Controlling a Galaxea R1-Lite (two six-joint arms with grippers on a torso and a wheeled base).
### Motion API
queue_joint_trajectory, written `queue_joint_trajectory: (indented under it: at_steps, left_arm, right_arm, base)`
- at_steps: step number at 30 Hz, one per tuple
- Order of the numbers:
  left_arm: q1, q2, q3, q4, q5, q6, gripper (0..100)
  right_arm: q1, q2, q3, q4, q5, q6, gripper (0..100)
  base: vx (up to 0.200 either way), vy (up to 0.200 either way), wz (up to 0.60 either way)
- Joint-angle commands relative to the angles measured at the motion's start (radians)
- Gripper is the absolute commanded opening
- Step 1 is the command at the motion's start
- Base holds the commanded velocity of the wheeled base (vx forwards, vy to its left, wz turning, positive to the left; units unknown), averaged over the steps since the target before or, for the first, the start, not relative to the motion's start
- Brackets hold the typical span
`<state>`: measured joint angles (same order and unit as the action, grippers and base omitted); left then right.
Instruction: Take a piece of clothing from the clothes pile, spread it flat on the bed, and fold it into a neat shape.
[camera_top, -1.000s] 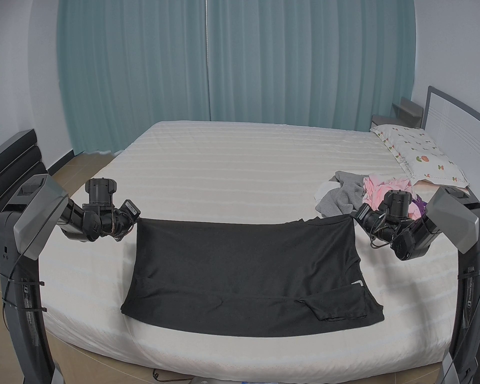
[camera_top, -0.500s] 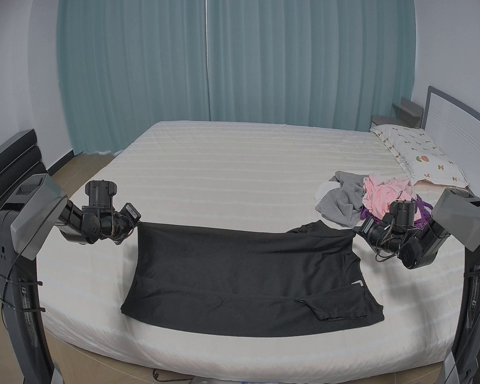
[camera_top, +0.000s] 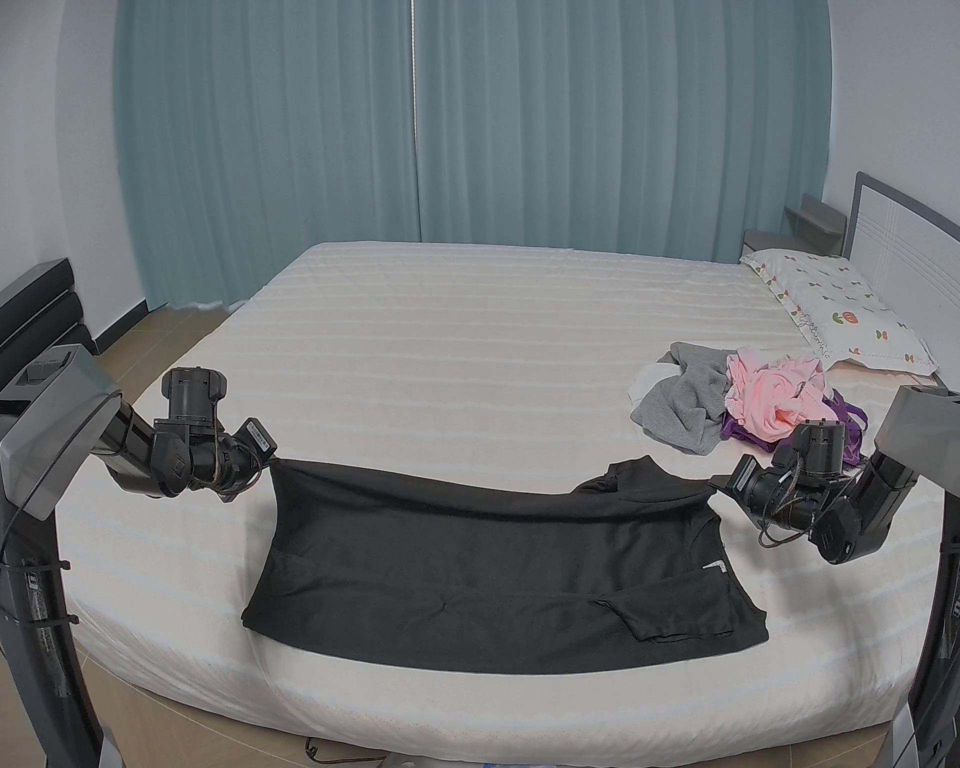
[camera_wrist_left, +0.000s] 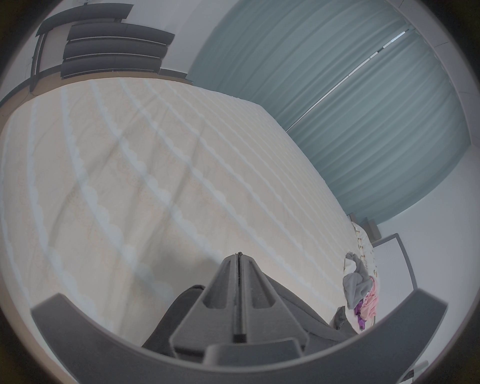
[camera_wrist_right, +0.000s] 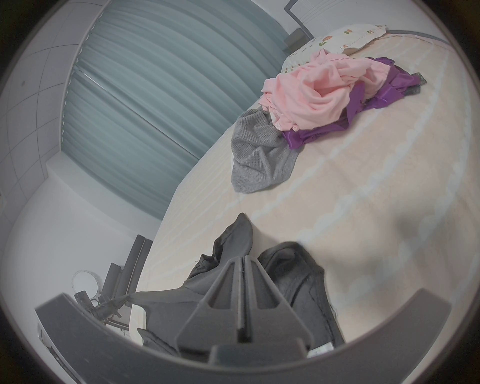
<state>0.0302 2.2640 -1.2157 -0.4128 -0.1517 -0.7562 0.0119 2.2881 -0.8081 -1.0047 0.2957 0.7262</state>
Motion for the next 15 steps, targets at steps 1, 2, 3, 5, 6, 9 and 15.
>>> queue_joint_trajectory:
  at_steps: [1,2,3,5,6,9,15]
  left_arm:
    - [0.000,-0.040,0.073,-0.003,-0.002,0.028,0]
    - [0.000,-0.043,0.085,-0.012,-0.002,0.028,0]
    - [0.000,-0.046,0.102,-0.024,-0.002,0.028,0]
    - [0.000,-0.047,0.139,-0.055,-0.002,0.029,0]
    - [0.000,-0.047,0.159,-0.074,-0.002,0.031,0]
    - [0.000,-0.044,0.208,-0.121,-0.002,0.043,0]
    - [0.004,-0.052,0.240,-0.152,-0.002,0.047,0]
  right_arm:
    - [0.000,-0.027,0.109,-0.063,0.013,-0.007,0]
    - [-0.001,-0.025,0.125,-0.081,0.013,-0.008,0]
    - [-0.003,-0.025,0.145,-0.097,0.014,-0.008,0]
    - [-0.006,-0.025,0.181,-0.126,0.016,-0.014,0]
    - [-0.006,-0.025,0.198,-0.138,0.020,-0.022,0]
    - [-0.009,-0.021,0.241,-0.175,0.031,-0.048,0]
    - [-0.015,-0.025,0.283,-0.226,0.034,-0.053,0]
  base:
    - [0.000,0.000,0.00]
    - [0.000,0.000,0.00]
    - [0.000,0.000,0.00]
    - [0.000,0.000,0.00]
    - [0.000,0.000,0.00]
    - [0.000,0.000,0.00]
    - [0.000,0.000,0.00]
